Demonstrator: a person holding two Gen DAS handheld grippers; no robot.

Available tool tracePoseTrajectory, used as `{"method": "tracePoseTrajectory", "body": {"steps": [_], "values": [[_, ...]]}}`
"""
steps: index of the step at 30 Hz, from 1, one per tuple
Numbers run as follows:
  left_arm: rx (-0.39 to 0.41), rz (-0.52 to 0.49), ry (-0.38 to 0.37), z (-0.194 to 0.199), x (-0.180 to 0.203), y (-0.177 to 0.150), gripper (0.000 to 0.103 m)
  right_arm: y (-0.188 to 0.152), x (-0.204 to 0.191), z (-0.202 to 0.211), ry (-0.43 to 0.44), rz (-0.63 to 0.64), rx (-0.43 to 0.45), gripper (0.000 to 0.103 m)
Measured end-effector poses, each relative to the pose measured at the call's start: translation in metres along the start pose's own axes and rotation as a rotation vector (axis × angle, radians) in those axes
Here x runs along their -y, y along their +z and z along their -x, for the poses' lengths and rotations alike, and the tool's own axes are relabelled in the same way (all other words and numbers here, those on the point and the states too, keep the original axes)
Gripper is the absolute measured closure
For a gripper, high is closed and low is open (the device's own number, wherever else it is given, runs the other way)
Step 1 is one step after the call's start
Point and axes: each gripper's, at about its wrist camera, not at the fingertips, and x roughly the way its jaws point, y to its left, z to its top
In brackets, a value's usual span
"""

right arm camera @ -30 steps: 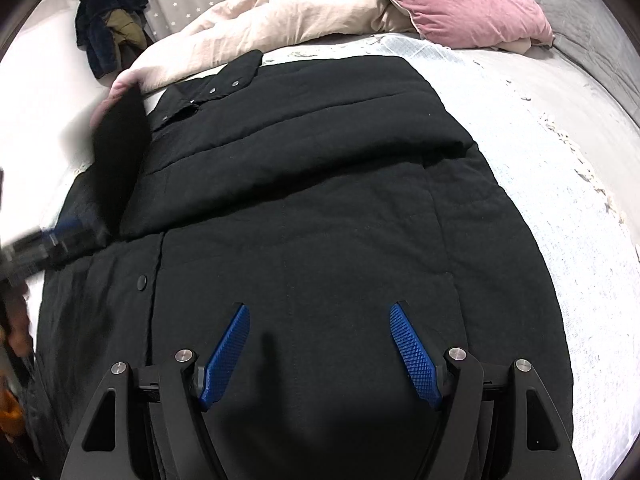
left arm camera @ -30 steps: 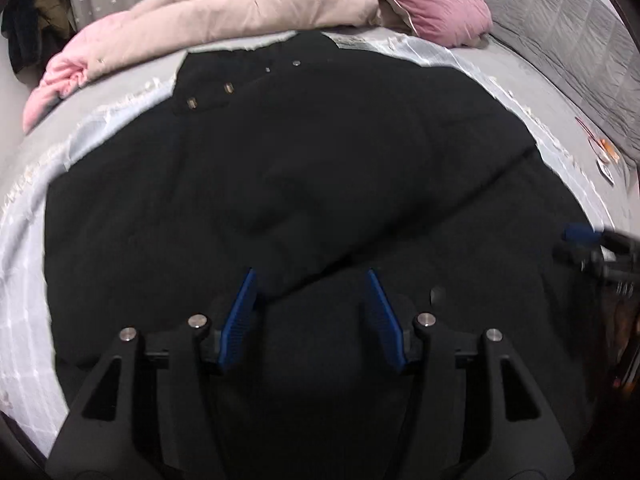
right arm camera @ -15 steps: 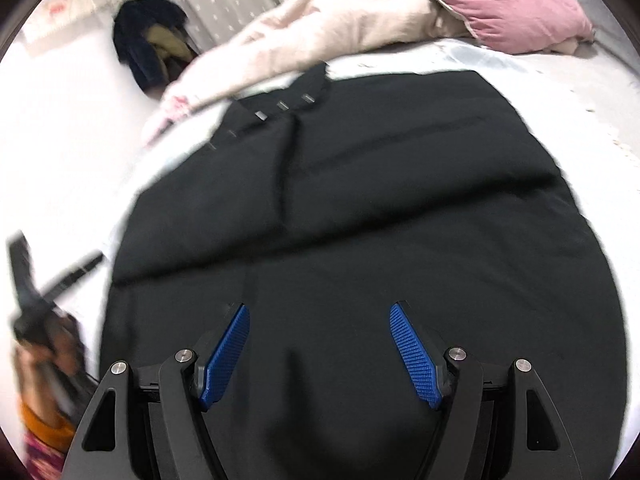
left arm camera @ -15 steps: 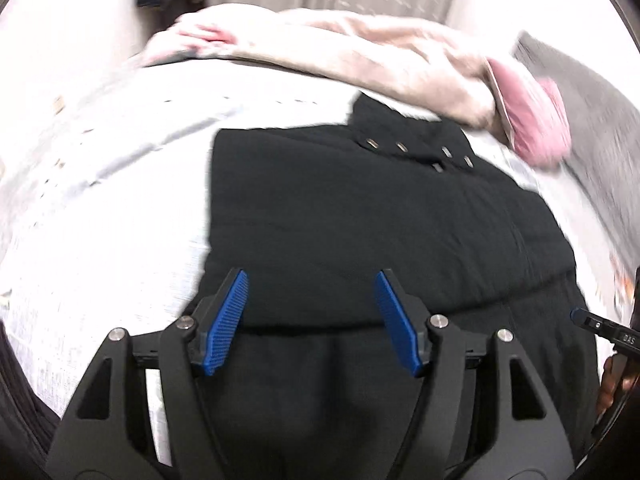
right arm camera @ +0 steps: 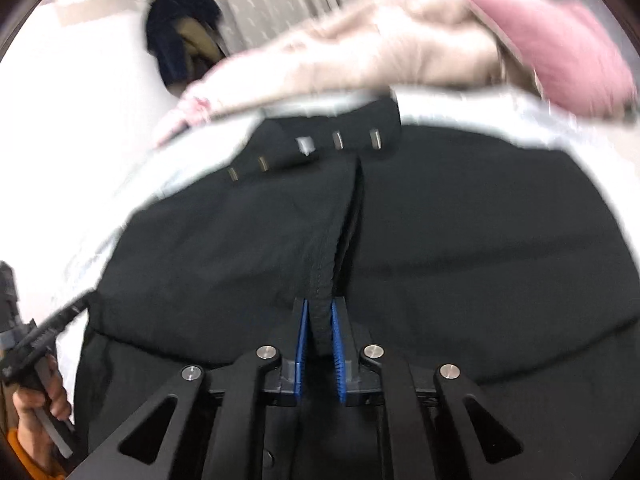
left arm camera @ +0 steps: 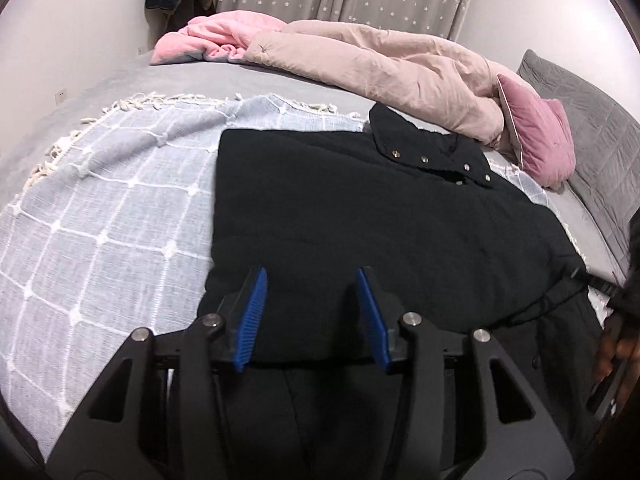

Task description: Fold large clothes

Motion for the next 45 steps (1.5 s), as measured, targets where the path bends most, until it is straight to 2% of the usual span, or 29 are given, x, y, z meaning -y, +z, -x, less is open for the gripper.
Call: {"method": "tracePoseTrajectory", "body": {"steps": [2,5,6,8,11,14,15,16,18,21,25,27,30,35,39,45], "values": [[-0.029,-0.011,-0.018,-0.007,0.003,-0.007,0.055,0.003,0.011,0.0,-0.031,-0.037,0.01,0.093],[-0.07,-0.076,0.039,-0.018,0.012,-0.019,0.054,-0.014,0.035,-0.028,-0.172,-0.082,-0.096,0.095],[-0.069,-0.106,0.061,-0.019,0.017,-0.021,0.054,-0.02,0.038,-0.034,-0.18,-0.075,-0.107,0.097],[-0.07,-0.153,0.098,-0.016,0.028,-0.022,0.05,-0.028,0.041,-0.028,-0.156,-0.066,-0.057,0.097],[-0.093,-0.148,0.096,-0.006,0.036,-0.02,0.037,-0.029,0.044,-0.012,-0.121,-0.099,-0.079,0.091],[-0.115,-0.126,0.102,0.013,0.045,-0.019,0.028,-0.031,0.046,0.008,-0.113,-0.102,-0.109,0.082],[-0.12,-0.126,0.125,0.017,0.047,-0.02,0.025,-0.033,0.047,0.02,-0.113,-0.1,-0.116,0.073],[-0.125,-0.119,0.152,0.025,0.051,-0.02,0.022,-0.032,0.046,0.027,-0.113,-0.1,-0.117,0.06],[-0.141,-0.095,0.151,0.043,0.057,-0.021,0.02,-0.039,0.045,0.048,-0.109,-0.098,-0.099,0.046],[-0.155,-0.063,0.124,0.075,0.063,-0.026,0.018,-0.052,0.046,0.087,-0.104,-0.095,-0.07,0.041],[-0.148,-0.034,0.064,0.122,0.071,-0.04,0.001,-0.073,0.048,0.136,-0.115,-0.097,-0.05,0.034],[-0.142,-0.025,0.036,0.144,0.072,-0.05,0.001,-0.087,0.05,0.16,-0.128,-0.098,-0.033,0.031],[-0.196,0.001,0.016,0.169,0.071,-0.069,0.001,-0.107,0.057,0.188,-0.157,-0.104,-0.018,0.026],[-0.235,-0.006,0.007,0.196,0.066,-0.097,0.001,-0.139,0.07,0.208,-0.208,-0.128,-0.028,0.023],[-0.256,0.003,0.018,0.206,0.057,-0.121,0.001,-0.17,0.084,0.218,-0.244,-0.168,-0.03,0.023],[-0.314,-0.03,0.032,0.206,0.059,-0.147,0.001,-0.197,0.1,0.232,-0.255,-0.221,-0.058,0.023]]}}
